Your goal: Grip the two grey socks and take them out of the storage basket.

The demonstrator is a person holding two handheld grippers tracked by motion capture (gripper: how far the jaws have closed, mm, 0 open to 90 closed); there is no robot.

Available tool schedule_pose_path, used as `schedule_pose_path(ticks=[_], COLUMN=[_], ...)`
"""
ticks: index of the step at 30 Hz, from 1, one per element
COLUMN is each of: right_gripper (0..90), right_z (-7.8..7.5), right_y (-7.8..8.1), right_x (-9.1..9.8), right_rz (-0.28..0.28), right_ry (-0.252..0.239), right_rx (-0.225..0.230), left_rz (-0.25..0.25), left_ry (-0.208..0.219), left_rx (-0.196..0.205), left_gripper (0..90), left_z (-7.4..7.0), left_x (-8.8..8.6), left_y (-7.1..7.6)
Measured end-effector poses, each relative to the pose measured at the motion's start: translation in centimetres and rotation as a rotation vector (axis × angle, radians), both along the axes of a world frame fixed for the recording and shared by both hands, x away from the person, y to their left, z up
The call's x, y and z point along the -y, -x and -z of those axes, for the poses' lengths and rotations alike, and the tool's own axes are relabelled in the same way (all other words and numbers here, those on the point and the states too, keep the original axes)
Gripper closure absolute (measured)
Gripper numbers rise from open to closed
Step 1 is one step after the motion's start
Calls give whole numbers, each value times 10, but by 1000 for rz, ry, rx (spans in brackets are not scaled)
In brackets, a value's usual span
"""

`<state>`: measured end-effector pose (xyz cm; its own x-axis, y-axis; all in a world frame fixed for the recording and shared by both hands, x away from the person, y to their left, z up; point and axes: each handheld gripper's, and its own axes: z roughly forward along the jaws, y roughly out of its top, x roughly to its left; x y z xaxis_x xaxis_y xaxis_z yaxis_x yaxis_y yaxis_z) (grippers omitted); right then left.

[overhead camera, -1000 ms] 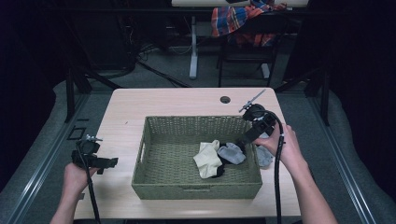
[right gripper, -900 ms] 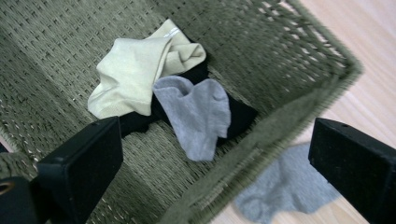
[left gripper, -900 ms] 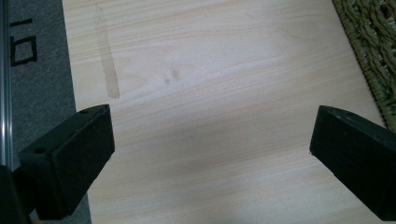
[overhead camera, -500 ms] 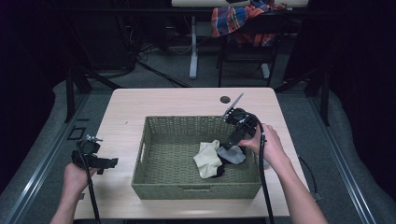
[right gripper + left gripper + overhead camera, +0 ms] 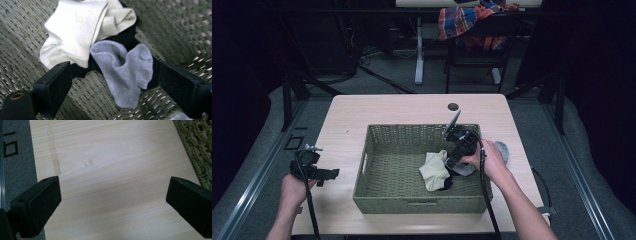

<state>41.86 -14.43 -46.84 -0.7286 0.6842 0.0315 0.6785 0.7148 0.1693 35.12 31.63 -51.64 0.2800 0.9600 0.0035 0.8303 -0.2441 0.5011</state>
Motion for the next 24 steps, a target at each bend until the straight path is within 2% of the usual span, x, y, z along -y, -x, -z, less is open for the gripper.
schedule_pose_path(ticks=[5, 6, 10, 11, 15, 16, 21, 24], right_gripper=[150, 150, 176, 184, 227, 261, 327, 453], right_z=[7, 8, 17, 19, 24, 26, 33, 38], right_y=[-1, -2, -3, -3, -3, -5, -8, -7], right_x=[-3, -5, -9, -9, -10, -11, -12, -14], right_rz=[15, 5, 15, 35, 29, 36, 41, 42], right_ry=[30, 52, 63, 63, 109, 111, 126, 127], right_rx=[12, 2, 10, 9, -11, 2, -2, -7], left_rz=[-6, -4, 5, 5, -2, -2, -4, -6], left_ry=[5, 6, 3, 2, 6, 5, 17, 19], left_rx=[3, 5, -2, -2, -3, -3, 4, 0], left_gripper=[2, 2, 2, 2, 2, 2, 2, 2], left_z=[0, 0, 1, 1, 0, 0, -1, -1], left_x=[-2, -1, 1, 1, -1, -1, -1, -1], left_y=[0, 0, -1, -1, 0, 0, -1, -2])
